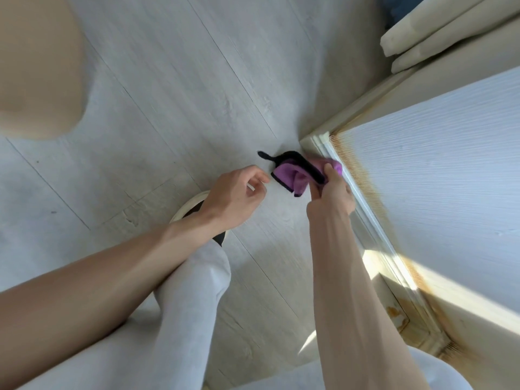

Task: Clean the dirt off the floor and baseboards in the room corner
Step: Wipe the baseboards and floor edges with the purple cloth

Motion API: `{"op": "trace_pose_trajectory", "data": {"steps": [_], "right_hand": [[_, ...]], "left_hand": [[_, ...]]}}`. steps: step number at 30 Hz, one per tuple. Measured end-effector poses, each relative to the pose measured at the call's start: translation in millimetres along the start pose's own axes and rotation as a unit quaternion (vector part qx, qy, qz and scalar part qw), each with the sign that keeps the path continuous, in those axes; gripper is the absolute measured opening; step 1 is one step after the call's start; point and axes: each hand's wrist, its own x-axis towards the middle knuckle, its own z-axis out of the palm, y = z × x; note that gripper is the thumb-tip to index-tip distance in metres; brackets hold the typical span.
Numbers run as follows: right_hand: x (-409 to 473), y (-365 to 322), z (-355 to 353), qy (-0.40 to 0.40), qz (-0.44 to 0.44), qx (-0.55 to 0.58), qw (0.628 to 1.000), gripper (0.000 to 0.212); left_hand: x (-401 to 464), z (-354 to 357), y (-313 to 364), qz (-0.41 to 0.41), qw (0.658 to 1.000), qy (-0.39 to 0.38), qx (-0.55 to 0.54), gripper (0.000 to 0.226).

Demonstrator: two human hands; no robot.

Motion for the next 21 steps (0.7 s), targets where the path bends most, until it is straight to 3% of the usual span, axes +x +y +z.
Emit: {"op": "trace_pose_trajectory", "data": {"steps": [4, 8, 13, 21], "right_hand": [[-7, 0, 32, -0.021, 0.010, -0.031, 0.999, 0.021], [-4, 4, -1, -0.002, -0.002, 0.007, 1.000, 0.025], [-3, -5, 28, -0.024, 0.046, -0.008, 0.999, 0.031], [2, -7, 12, -0.038, 0.054, 0.030, 0.997, 0.021]], "left_hand": [[-1, -1, 3, 0.003, 1.000, -0.004, -0.011, 0.015], [0, -4, 0, -0.001, 1.000, 0.008, -0.006, 0.014], [-1, -1, 2, -0.004, 1.000, 0.003, -0.007, 0.014], [0, -4, -1, -0.013, 1.000, 0.005, -0.001, 0.014]]}}
